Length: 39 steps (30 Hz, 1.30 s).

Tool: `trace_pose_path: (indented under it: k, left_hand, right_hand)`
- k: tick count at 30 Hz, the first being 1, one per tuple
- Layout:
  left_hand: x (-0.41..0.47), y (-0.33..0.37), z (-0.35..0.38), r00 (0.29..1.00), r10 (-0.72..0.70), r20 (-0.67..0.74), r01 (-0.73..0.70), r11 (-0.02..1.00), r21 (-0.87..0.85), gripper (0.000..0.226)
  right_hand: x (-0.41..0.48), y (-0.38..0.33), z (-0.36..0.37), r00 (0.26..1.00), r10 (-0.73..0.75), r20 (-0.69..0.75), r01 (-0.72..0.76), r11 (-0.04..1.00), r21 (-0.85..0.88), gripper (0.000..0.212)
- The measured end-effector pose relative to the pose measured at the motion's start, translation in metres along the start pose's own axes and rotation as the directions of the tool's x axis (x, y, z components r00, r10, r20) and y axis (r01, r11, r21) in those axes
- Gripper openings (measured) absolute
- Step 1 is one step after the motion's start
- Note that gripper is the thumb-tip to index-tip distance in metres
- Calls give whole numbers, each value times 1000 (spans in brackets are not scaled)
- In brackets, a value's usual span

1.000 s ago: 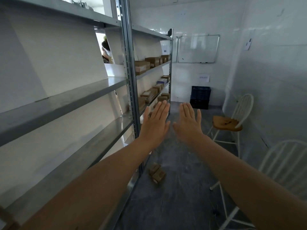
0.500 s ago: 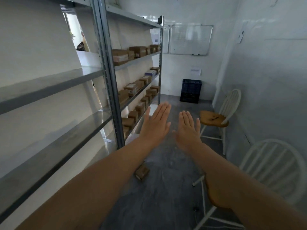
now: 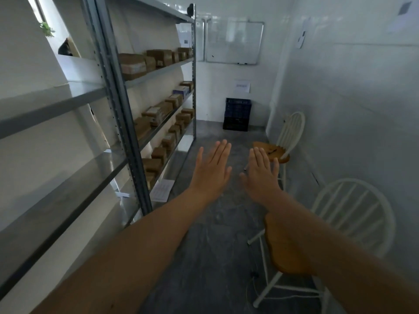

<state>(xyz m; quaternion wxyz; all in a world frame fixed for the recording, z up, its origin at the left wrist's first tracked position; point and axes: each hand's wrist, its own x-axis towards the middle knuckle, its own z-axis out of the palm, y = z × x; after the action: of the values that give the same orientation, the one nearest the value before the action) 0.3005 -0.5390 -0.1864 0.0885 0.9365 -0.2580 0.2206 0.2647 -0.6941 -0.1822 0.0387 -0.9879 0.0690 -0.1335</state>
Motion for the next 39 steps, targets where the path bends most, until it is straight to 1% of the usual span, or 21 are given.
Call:
trace_pose_path:
  k: [3,7,10,12,14,18,22,25,27,30,34,36,39]
  left_hand:
    - [9,-23,5,1000,-4,-13,4,1000,-21,62]
    - [14,-58,14,998,-54,-22,52,996,-75,62]
    - [16,-87,25,999,-32,-21,31,997,-66,63]
    - [19,-109,30,999,-35,-23,32,995,-91,63]
    - [18,-132,36,999,-54,-6,52,991,-125,62]
    - [13,-176,51,996,-76,41,80,989,-122,62]
    - [12,-209,63,990,-118,71,127,982,-141,62]
    - [6,-221,74,982,-148,118,165,975,-149,62]
    - [6,-226,83,982,-131,136,149,980,-131,62]
    - [15,-234,94,985,-109,134,124,987,-106,62]
    - [35,-238,105,983,-143,119,156,982,-104,62]
    - [44,-235,112,981,-143,131,157,982,-106,63]
    - [54,-230,119,982,-123,144,136,988,-80,63]
  right_hand:
    - [16,-14,6,1000,6,10,-6,1000,-14,75]
    - [41,-44,11,1000,-13,20,14,999,-31,76]
    - [61,-73,14,1000,-19,23,19,1000,-16,76]
    - [70,-92,22,1000,-24,19,24,1000,-3,75]
    - [71,-111,35,999,-7,45,6,1000,18,75]
    - [71,-143,67,993,7,121,-9,1000,14,74]
    - [83,-165,86,991,17,131,-22,999,41,72]
    - [86,-175,100,990,-11,141,8,1000,25,72]
    - [91,-180,108,988,-27,151,26,1000,5,73]
    - [107,-188,117,985,-35,171,27,999,46,73]
    - [123,-188,130,979,-98,179,86,994,71,73]
    - [132,-184,137,976,-90,199,69,992,107,73]
    - [153,-175,142,968,-41,248,-7,982,189,72]
